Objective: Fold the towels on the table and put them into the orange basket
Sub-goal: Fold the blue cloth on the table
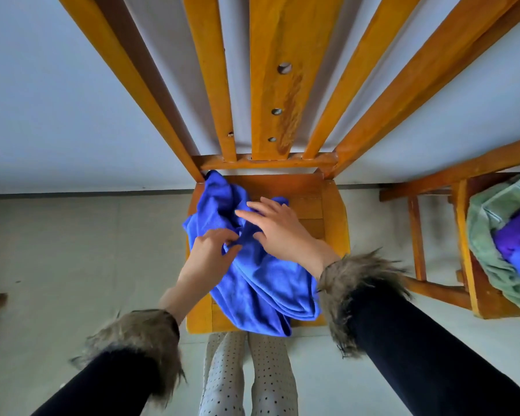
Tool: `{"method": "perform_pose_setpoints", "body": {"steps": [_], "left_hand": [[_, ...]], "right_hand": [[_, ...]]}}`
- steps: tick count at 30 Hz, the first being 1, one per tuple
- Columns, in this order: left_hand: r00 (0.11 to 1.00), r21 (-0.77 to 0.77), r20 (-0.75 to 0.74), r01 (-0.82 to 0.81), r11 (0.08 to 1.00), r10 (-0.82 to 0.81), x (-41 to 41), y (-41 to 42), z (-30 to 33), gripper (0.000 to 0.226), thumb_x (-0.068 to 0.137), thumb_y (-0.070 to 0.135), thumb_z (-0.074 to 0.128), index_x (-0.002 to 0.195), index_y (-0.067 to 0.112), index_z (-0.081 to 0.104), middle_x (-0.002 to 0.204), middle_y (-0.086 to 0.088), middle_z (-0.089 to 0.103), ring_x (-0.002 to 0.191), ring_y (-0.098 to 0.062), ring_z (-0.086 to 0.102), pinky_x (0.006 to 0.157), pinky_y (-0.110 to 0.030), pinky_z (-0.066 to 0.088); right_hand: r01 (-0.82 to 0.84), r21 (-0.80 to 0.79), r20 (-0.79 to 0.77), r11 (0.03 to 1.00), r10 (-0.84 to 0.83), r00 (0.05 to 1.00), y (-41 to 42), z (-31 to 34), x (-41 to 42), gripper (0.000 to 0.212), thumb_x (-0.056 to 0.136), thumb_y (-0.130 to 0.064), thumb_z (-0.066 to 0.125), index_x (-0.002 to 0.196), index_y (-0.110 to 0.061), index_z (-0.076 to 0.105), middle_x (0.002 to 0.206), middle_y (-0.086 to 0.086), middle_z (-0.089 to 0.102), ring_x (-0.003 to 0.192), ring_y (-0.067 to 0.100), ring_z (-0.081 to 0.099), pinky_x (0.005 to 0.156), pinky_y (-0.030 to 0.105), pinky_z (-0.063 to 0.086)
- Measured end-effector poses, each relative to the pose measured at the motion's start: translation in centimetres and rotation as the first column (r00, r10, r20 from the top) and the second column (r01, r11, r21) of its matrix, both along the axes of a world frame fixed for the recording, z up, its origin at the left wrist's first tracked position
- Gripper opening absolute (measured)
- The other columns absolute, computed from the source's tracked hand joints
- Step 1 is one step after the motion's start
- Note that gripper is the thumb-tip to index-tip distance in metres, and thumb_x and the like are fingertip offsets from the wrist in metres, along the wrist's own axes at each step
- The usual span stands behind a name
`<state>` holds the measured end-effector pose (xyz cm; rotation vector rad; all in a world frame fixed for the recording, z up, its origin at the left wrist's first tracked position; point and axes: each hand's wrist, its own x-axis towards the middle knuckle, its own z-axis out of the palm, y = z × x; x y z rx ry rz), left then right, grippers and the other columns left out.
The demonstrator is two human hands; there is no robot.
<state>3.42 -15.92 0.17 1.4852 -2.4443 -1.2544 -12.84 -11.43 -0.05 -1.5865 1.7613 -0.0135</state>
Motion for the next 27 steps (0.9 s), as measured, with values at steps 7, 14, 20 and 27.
{"method": "perform_pose_setpoints", "body": {"steps": [7, 14, 20, 27], "left_hand": [[0.981, -0.191, -0.149, 0.096, 0.977, -0.125, 0.0, -0.5, 6.3, 0.022, 0.082, 0.028, 0.055, 0.081, 0.010, 0.068, 0.069, -0.001, 0.061, 0.075, -0.009, 0.047, 0.072, -0.011, 0.028], [0.955, -0.139, -0.275, 0.074, 0.988, -0.110, -1.6, -0.6, 15.0, 0.012, 0.087, 0.019, 0.057, 0.091, 0.010, 0.064, 0.083, 0.003, 0.055, 0.070, 0.000, 0.053, 0.070, -0.007, 0.037], [0.939, -0.264, -0.313, 0.060, 0.963, -0.144, -1.4, -0.4, 24.0, 0.009, 0.089, 0.009, 0.059, 0.095, 0.011, 0.065, 0.083, 0.008, 0.055, 0.077, 0.011, 0.051, 0.070, -0.005, 0.037], [0.948, -0.381, -0.303, -0.032, 0.924, -0.092, 1.2, -0.3, 32.9, 0.013, 0.091, 0.007, 0.054, 0.094, 0.009, 0.066, 0.087, 0.002, 0.057, 0.073, -0.009, 0.049, 0.070, -0.003, 0.034]], "right_hand": [[-0.021, -0.129, 0.022, 0.991, 0.024, 0.999, 0.3, 4.4, -2.0, 0.021, 0.085, -0.024, 0.061, 0.102, -0.012, 0.066, 0.132, 0.003, 0.053, 0.137, 0.023, 0.031, 0.108, 0.042, 0.028], [0.305, -0.225, 0.224, 0.925, -0.255, 0.941, 2.5, 15.5, -3.2, 0.008, 0.083, -0.015, 0.060, 0.079, -0.009, 0.059, 0.071, 0.003, 0.062, 0.069, 0.022, 0.056, 0.065, 0.033, 0.047], [0.203, -0.282, 0.230, 0.938, -0.139, 0.963, 3.1, 24.5, -3.8, 0.009, 0.086, -0.022, 0.062, 0.094, -0.026, 0.060, 0.089, -0.008, 0.065, 0.083, 0.012, 0.060, 0.075, 0.031, 0.050], [0.080, -0.445, 0.117, 0.892, -0.030, 0.993, 1.8, 33.9, -1.7, 0.006, 0.090, -0.026, 0.057, 0.092, -0.021, 0.060, 0.086, -0.003, 0.064, 0.080, 0.015, 0.058, 0.071, 0.032, 0.047]]}}
